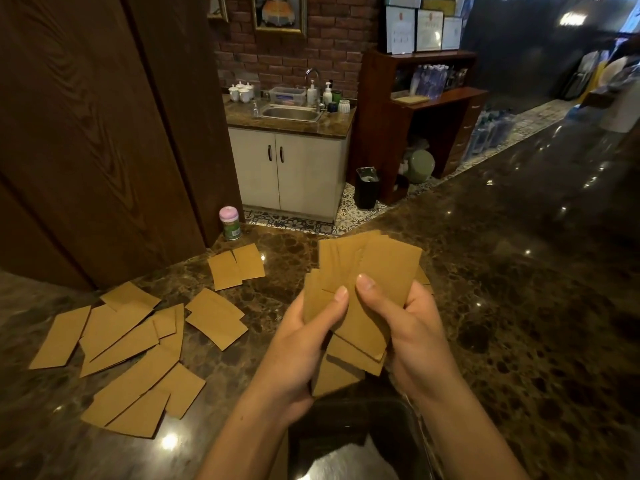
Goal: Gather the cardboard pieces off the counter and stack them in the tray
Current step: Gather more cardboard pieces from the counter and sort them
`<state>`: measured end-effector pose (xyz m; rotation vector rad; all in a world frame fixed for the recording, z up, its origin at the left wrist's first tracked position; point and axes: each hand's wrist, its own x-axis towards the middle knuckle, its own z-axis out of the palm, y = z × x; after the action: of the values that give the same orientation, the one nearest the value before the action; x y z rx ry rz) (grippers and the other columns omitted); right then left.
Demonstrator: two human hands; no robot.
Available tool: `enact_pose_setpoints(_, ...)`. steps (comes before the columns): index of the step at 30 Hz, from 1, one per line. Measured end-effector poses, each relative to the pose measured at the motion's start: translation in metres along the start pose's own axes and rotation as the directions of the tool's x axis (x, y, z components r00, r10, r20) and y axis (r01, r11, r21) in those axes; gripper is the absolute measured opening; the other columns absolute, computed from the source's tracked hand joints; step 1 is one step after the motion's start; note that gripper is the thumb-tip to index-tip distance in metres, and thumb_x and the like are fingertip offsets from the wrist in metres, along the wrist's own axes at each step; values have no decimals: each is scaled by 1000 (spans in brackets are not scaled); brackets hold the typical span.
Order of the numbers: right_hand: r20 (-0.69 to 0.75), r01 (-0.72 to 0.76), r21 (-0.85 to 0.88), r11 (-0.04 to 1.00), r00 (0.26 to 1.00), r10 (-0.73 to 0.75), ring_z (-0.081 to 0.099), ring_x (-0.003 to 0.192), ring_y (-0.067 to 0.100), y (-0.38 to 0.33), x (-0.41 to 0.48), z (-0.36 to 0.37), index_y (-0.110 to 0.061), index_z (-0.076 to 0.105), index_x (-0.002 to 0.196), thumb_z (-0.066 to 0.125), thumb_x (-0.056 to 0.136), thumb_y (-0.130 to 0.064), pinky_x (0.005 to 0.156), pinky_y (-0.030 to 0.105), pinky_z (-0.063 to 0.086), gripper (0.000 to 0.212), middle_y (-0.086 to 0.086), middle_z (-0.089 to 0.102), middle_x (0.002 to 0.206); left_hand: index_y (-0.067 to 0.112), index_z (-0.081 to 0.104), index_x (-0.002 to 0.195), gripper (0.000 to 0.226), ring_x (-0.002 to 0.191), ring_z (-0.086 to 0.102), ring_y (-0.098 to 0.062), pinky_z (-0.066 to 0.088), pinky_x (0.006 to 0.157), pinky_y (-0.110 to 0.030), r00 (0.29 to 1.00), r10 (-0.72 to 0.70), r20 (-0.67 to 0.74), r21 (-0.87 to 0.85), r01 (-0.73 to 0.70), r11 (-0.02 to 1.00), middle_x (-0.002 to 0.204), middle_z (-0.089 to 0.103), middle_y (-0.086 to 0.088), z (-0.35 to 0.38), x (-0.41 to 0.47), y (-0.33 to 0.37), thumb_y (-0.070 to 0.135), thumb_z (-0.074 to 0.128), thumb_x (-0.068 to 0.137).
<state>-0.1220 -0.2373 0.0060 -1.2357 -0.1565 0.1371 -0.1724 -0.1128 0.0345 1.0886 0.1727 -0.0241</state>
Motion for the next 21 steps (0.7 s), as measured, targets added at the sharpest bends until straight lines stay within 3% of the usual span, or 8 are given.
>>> enact_pose_setpoints(3, 25, 0, -63, 998, 1000, 1, 77, 102, 27, -2, -2, -2, -18, 74, 112, 71, 83, -28, 86, 38, 63, 31, 10, 80, 109, 29, 68, 93, 39, 84, 75, -8, 54, 83, -37, 997, 64, -54, 10, -64, 998, 82, 80, 10, -13, 9, -12, 34, 87, 59)
enact_pose_setpoints(6, -19, 9, -78, 997, 1000, -11, 78, 98, 27, -5, -3, -6, -14, 75, 110, 72, 83, -28, 81, 39, 64, 31, 11, 80, 106, 29, 69, 103, 43, 109, 72, -29, 54, 98, -51, 988, 87, -131, 34, -83, 996, 111, 77, -6, -22, 15, -17, 41, 86, 66)
enact_pose_setpoints(8, -45, -6, -33, 999, 999, 5, 78, 96, 25, -8, -2, -11, -13, 73, 114, 72, 82, -27, 76, 34, 65, 35, 10, 80, 106, 24, 67, 109, 39, 105, 73, -33, 59, 90, -50, 984, 79, -162, 5, -79, 997, 112, 77, -12, -24, 16, -16, 30, 85, 75)
enact_pose_setpoints(11, -31, -51, 41, 998, 998, 52, 78, 100, 25, -12, 1, -12, -12, 69, 120, 71, 82, -25, 79, 34, 65, 41, 10, 80, 110, 19, 64, 114, 45, 96, 76, -32, 62, 73, -44, 986, 96, -138, -7, -98, 995, 105, 78, -12, -26, 17, -15, 19, 78, 71)
enact_pose_setpoints(16, 42, -122, 42, 992, 992, 120, 77, 100, 27, -9, 1, -8, -14, 70, 119, 72, 82, -20, 81, 36, 65, 38, 10, 80, 109, 17, 66, 116, 43, 98, 75, -30, 61, 78, -38, 991, 106, -81, 60, -102, 993, 106, 78, -11, -25, 18, -18, 23, 76, 74)
enact_pose_setpoints(21, -52, -94, 103, 990, 994, 100, 77, 104, 27, -7, 2, -8, -16, 68, 122, 70, 85, -20, 84, 40, 64, 38, 9, 80, 112, 19, 71, 109, 30, 91, 76, -28, 60, 77, -42, 997, 53, -63, 0, -53, 999, 103, 79, -11, -29, 16, -20, 29, 67, 80)
